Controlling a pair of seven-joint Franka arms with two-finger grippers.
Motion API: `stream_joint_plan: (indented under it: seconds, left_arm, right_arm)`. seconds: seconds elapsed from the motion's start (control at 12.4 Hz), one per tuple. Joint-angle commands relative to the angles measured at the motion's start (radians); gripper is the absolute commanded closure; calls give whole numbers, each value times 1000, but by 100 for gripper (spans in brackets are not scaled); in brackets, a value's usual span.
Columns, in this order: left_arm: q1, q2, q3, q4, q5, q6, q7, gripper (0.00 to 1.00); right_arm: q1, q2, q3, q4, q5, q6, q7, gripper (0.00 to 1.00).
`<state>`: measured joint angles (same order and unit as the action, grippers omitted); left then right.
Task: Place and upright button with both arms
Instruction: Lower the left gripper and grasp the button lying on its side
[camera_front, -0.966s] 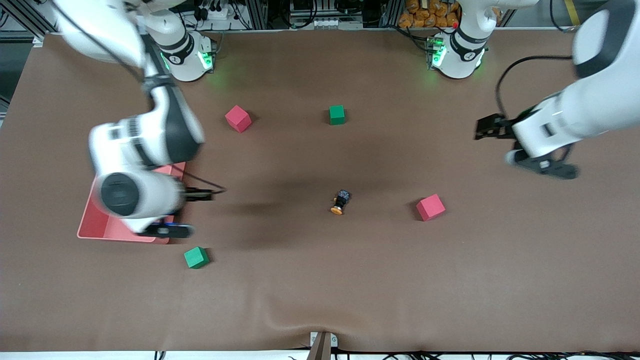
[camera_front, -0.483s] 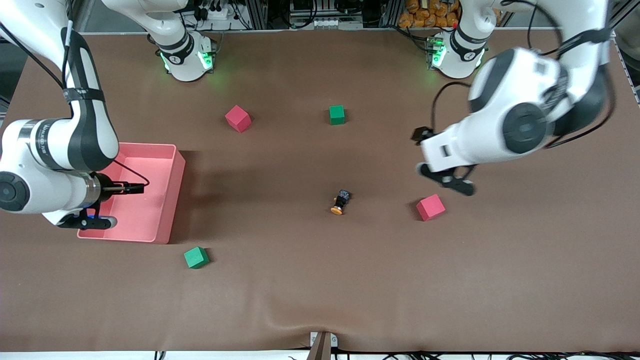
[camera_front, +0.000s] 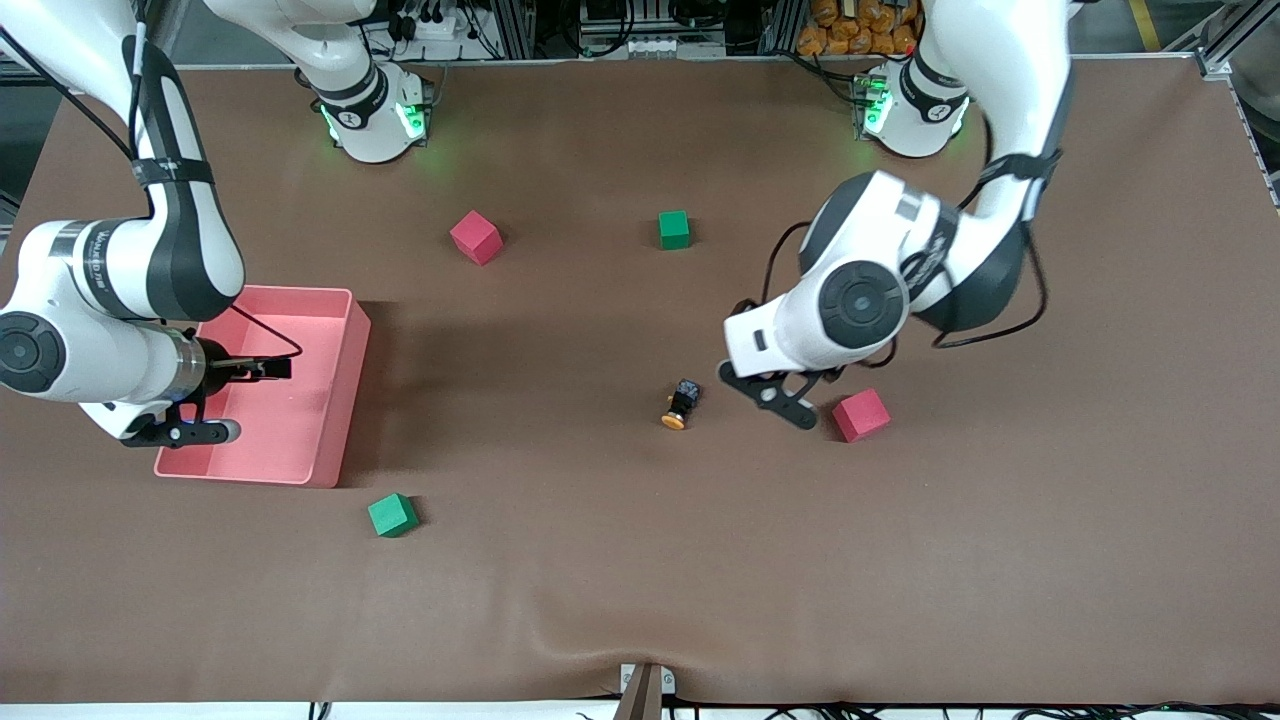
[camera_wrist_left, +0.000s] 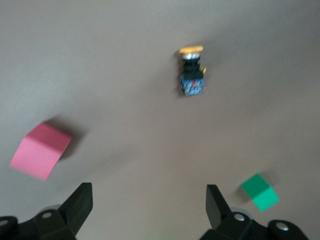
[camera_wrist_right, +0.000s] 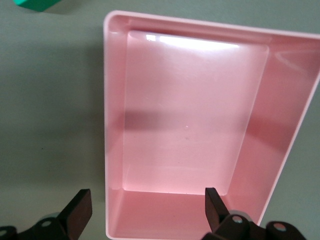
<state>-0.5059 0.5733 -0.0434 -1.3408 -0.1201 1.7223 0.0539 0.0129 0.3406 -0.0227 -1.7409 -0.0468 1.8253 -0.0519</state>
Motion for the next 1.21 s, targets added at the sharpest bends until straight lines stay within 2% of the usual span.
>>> stream_joint_plan:
  seconds: [0.0, 0.16, 0.4, 0.56, 0.89, 1.13]
  left_arm:
    - [-36, 91, 11, 45, 17, 89, 10, 0]
    - [-93, 152, 14, 60, 17, 173, 6, 0]
    - [-143, 210, 17, 92, 19, 207, -38, 0]
    - [-184, 237, 48, 92, 20, 256, -62, 0]
    - [-213, 278, 68, 91, 25, 342, -62, 0]
    - [-215, 295, 66, 89, 57, 359, -62, 0]
  right_arm:
    - [-16, -45, 10, -42, -13, 11, -25, 0]
    - [-68, -38, 10, -43, -8, 14, -109, 0]
    - [-54, -38, 10, -52, -7, 12, -115, 0]
    - [-51, -38, 12, -52, -8, 12, -115, 0]
    - [-36, -40, 12, -52, -7, 14, -115, 0]
    - [-30, -40, 12, -52, -7, 14, -115, 0]
